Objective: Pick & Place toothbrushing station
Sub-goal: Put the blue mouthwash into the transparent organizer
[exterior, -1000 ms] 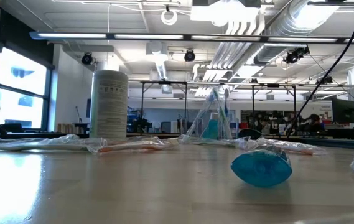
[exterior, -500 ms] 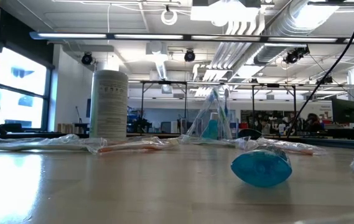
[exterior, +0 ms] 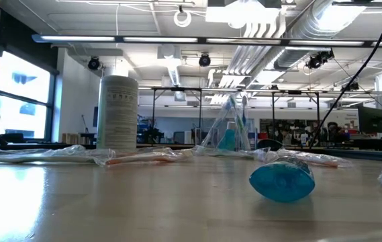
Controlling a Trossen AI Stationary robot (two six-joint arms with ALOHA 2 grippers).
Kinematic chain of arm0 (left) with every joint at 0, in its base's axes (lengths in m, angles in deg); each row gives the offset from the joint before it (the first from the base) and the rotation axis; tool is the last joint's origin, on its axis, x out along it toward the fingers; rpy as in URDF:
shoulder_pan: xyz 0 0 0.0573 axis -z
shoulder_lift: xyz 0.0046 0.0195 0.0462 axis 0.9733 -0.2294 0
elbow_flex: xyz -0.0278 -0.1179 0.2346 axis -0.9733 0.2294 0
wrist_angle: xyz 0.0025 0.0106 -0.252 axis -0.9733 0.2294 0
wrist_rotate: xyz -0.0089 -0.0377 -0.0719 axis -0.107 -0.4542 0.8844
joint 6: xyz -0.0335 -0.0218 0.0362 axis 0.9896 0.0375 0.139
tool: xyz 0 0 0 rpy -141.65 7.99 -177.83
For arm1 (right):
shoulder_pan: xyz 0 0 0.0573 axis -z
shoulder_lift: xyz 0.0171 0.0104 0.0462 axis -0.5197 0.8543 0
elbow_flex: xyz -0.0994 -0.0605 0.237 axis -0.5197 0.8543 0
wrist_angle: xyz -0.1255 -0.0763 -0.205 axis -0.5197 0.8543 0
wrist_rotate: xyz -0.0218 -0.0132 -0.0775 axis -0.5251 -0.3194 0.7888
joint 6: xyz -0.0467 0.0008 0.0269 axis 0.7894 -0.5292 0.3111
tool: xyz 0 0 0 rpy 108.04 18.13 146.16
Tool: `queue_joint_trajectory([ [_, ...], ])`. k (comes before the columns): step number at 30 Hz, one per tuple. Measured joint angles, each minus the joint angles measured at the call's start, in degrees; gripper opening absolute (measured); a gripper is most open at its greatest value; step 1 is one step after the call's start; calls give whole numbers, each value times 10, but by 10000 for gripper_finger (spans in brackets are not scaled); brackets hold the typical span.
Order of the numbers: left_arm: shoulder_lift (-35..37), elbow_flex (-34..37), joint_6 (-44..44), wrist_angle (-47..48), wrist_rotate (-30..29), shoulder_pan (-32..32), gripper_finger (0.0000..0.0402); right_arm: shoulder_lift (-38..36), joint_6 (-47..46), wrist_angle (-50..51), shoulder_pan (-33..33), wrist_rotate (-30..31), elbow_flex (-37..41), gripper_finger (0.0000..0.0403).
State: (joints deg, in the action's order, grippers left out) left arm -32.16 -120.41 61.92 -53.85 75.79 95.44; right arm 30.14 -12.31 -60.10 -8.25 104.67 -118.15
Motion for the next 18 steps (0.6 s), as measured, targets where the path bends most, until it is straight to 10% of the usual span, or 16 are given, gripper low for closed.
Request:
queue_joint_trajectory([
  [18,-1,0,-14,65,-100,0,308,0,0,-7,-1,112,0,66],
])
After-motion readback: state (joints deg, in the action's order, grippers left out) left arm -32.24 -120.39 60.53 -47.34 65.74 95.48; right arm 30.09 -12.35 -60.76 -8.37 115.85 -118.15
